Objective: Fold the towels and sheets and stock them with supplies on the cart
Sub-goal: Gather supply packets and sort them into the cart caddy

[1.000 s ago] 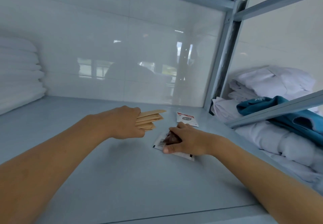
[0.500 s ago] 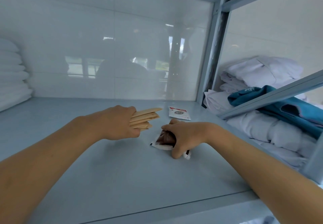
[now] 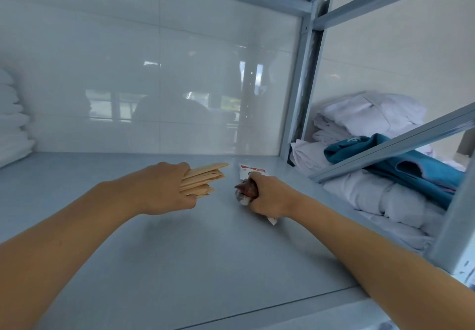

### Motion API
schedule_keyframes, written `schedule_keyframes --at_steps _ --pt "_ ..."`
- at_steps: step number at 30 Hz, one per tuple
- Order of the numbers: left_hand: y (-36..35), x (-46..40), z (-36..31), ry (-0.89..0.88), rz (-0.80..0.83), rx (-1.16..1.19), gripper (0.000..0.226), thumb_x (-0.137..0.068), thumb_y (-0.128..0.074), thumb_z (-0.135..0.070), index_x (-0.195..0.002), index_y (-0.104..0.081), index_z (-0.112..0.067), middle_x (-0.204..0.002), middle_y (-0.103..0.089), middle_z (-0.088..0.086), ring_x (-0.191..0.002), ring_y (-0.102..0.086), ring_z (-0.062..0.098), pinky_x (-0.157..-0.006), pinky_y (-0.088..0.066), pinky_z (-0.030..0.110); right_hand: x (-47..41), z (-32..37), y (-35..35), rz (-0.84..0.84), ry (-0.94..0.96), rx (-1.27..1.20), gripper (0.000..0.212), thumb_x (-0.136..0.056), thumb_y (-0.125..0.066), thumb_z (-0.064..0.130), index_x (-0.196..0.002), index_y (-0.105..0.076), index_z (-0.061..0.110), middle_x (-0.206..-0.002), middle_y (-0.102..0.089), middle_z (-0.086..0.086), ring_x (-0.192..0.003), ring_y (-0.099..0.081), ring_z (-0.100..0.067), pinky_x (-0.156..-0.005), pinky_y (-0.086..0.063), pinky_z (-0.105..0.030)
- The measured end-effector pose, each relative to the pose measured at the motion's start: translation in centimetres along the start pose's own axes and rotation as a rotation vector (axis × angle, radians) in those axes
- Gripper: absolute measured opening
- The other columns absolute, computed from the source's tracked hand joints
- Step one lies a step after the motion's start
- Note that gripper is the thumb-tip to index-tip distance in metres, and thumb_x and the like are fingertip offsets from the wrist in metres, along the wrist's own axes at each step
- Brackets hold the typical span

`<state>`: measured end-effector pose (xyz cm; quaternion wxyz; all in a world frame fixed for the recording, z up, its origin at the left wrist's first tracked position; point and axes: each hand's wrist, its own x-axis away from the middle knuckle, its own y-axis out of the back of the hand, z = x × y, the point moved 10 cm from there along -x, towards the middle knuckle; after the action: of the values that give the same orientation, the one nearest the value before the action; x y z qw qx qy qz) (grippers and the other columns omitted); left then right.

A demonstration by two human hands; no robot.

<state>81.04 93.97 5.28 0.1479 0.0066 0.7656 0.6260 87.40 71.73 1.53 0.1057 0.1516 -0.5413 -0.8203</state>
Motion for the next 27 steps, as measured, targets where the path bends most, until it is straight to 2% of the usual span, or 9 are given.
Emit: schedule_keyframes --at_steps 4,8,11,15,21,23,24,26,27 --pt "0.2 -0.3 0.0 -0.013 -0.027 -0.009 0.033 -0.082 -0.064 -0.058 -0.101 -0.051 -0.033 -0.087 -0.062 -0.009 -0.070 -0.061 0.010 -0.060 -0.046 0.028 -3.0 -3.2 2.8 -0.170 -0.133 -0.079 0.038 -0.081 -0.068 0.038 -0.109 -0.050 0.020 -0.093 -0.061 0.000 -0.074 -0.061 -0.015 -0.048 -0.044 -0.025" --pt "-0.4 -0.6 0.0 -0.032 -0.037 -0.012 0.037 -0.079 -0.060 -0.061 -0.101 -0.049 -0.034 -0.087 -0.062 -0.009 -0.075 -0.062 0.011 -0.071 -0.054 0.033 -6.8 -4.2 3.6 -0.168 -0.211 -0.063 0.046 -0.084 -0.067 0.043 -0.114 -0.045 0.016 -0.096 -0.056 -0.005 -0.073 -0.060 -0.018 -0.042 -0.045 -0.024" --pt "-0.9 -0.8 0.6 -0.028 -0.022 -0.018 0.038 -0.080 -0.060 -0.061 -0.104 -0.049 -0.033 -0.089 -0.062 -0.010 -0.075 -0.061 0.009 -0.071 -0.054 0.032 -9.7 -4.5 3.5 -0.166 -0.251 0.018 0.061 -0.089 -0.063 0.056 -0.127 -0.041 0.013 -0.107 -0.059 -0.006 -0.088 -0.059 -0.020 -0.064 -0.044 -0.028" --pt "-1.4 -0.9 1.9 -0.001 -0.014 -0.027 0.037 -0.080 -0.060 -0.060 -0.103 -0.048 -0.034 -0.089 -0.061 -0.010 -0.076 -0.061 0.008 -0.071 -0.053 0.031 -13.2 -4.7 2.3 -0.146 -0.335 0.025 0.065 -0.088 -0.063 0.049 -0.134 -0.039 0.010 -0.123 -0.058 -0.011 -0.108 -0.058 -0.029 -0.090 -0.050 -0.036" --pt "-0.9 -1.1 3.2 0.016 -0.029 -0.025 0.037 -0.079 -0.061 -0.059 -0.102 -0.049 -0.033 -0.087 -0.061 -0.009 -0.074 -0.061 0.011 -0.069 -0.053 0.033 -15.4 -5.9 -1.1 0.012 -0.450 0.237 0.081 -0.086 -0.048 0.058 -0.157 -0.033 0.021 -0.157 -0.036 -0.012 -0.147 -0.031 -0.034 -0.119 -0.029 -0.047" --pt "-0.9 -1.0 3.2 0.017 -0.018 -0.025 0.037 -0.079 -0.062 -0.060 -0.102 -0.050 -0.034 -0.086 -0.061 -0.009 -0.073 -0.061 0.010 -0.067 -0.052 0.032 -15.6 -5.0 -1.6 0.131 -0.418 0.291 0.066 -0.091 -0.049 0.053 -0.149 -0.046 0.023 -0.143 -0.052 -0.011 -0.133 -0.050 -0.030 -0.110 -0.040 -0.041" --pt "-0.9 -1.0 3.1 0.021 -0.012 -0.027 0.036 -0.079 -0.062 -0.060 -0.101 -0.050 -0.034 -0.086 -0.061 -0.009 -0.073 -0.061 0.010 -0.066 -0.052 0.031 -15.6 -4.4 -1.9 0.211 -0.380 0.298 0.047 -0.094 -0.049 0.046 -0.133 -0.060 0.022 -0.121 -0.062 -0.009 -0.109 -0.061 -0.025 -0.095 -0.047 -0.037" --pt "-1.0 -1.1 2.9 0.022 -0.010 -0.029 0.035 -0.079 -0.062 -0.060 -0.099 -0.049 -0.034 -0.087 -0.062 -0.008 -0.073 -0.061 0.012 -0.068 -0.053 0.033 -15.5 -3.9 -1.6 0.304 -0.345 0.365 0.019 -0.093 -0.051 0.031 -0.082 -0.061 0.018 -0.077 -0.055 -0.005 -0.061 -0.049 -0.021 -0.064 -0.036 -0.032" --pt "-1.0 -1.1 2.7 0.021 -0.010 -0.024 0.035 -0.078 -0.061 -0.060 -0.099 -0.049 -0.034 -0.087 -0.062 -0.008 -0.074 -0.062 0.012 -0.071 -0.055 0.034 -15.5 -4.0 -1.1 0.319 -0.345 0.422 0.021 -0.089 -0.053 0.026 -0.070 -0.052 0.018 -0.069 -0.049 -0.003 -0.054 -0.041 -0.021 -0.060 -0.031 -0.031"
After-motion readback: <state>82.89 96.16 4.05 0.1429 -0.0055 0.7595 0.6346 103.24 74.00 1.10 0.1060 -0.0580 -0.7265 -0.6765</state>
